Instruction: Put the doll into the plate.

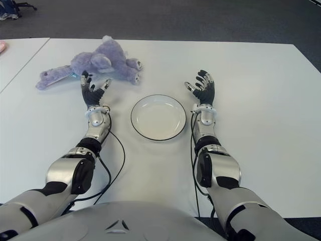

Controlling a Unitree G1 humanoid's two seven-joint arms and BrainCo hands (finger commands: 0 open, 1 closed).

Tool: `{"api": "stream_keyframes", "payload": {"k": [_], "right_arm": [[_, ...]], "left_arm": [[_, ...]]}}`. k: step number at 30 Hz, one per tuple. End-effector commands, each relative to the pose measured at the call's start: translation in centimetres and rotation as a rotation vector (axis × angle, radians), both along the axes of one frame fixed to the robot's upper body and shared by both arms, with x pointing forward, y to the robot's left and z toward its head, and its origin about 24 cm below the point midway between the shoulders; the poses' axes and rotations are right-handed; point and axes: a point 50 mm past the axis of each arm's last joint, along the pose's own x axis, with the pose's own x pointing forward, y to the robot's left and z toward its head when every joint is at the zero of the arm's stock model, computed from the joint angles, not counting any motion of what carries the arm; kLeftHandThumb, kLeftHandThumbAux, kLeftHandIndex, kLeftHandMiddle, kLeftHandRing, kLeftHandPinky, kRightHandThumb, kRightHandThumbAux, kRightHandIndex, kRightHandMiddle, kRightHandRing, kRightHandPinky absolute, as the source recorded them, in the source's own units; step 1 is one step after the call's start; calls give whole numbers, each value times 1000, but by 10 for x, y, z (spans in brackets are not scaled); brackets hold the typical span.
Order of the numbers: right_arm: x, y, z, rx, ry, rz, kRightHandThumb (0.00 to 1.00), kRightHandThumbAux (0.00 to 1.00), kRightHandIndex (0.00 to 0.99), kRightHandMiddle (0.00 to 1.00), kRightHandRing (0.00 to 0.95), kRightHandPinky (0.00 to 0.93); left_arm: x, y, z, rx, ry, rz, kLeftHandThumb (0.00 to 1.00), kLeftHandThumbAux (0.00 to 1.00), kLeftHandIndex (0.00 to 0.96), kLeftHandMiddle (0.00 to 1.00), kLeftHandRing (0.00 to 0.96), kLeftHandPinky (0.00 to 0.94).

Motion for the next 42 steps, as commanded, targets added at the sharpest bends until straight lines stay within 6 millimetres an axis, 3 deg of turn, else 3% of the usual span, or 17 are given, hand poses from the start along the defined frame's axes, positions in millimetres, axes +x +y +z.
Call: {"api": "stream_keyframes", "payload": {"k": [1, 11, 17, 31, 37, 42], "right_arm": [[-97, 8, -112, 154, 454, -75, 190, 948, 192, 207, 201, 232], [-97, 8, -112, 156, 459, -71, 174, 961, 184, 207, 200, 233], [-97, 9, -112, 148, 462, -74, 172, 957, 183, 206, 202, 235], [-96, 11, -112, 151, 459, -70, 180, 951, 191, 211, 206, 241], [-96, 12, -112, 153, 464, -72, 189, 954, 201, 216, 211, 243], [-96, 13, -113, 151, 470, -72, 199, 940, 198, 211, 211, 241]], "left_arm": [[-94, 4, -86, 52, 326, 145, 28, 831, 2, 28, 45, 72], [-73, 17, -66, 143, 244, 194, 147, 773, 0, 23, 46, 89], [-52, 19, -45, 295, 164, 206, 211, 758, 0, 13, 39, 84], [-6, 20, 5, 716, 15, 208, 150, 641, 0, 0, 0, 37], [12, 27, 27, 921, -35, 130, 156, 600, 0, 0, 0, 25], [19, 35, 36, 1049, -40, 94, 220, 609, 104, 0, 0, 3]]}}
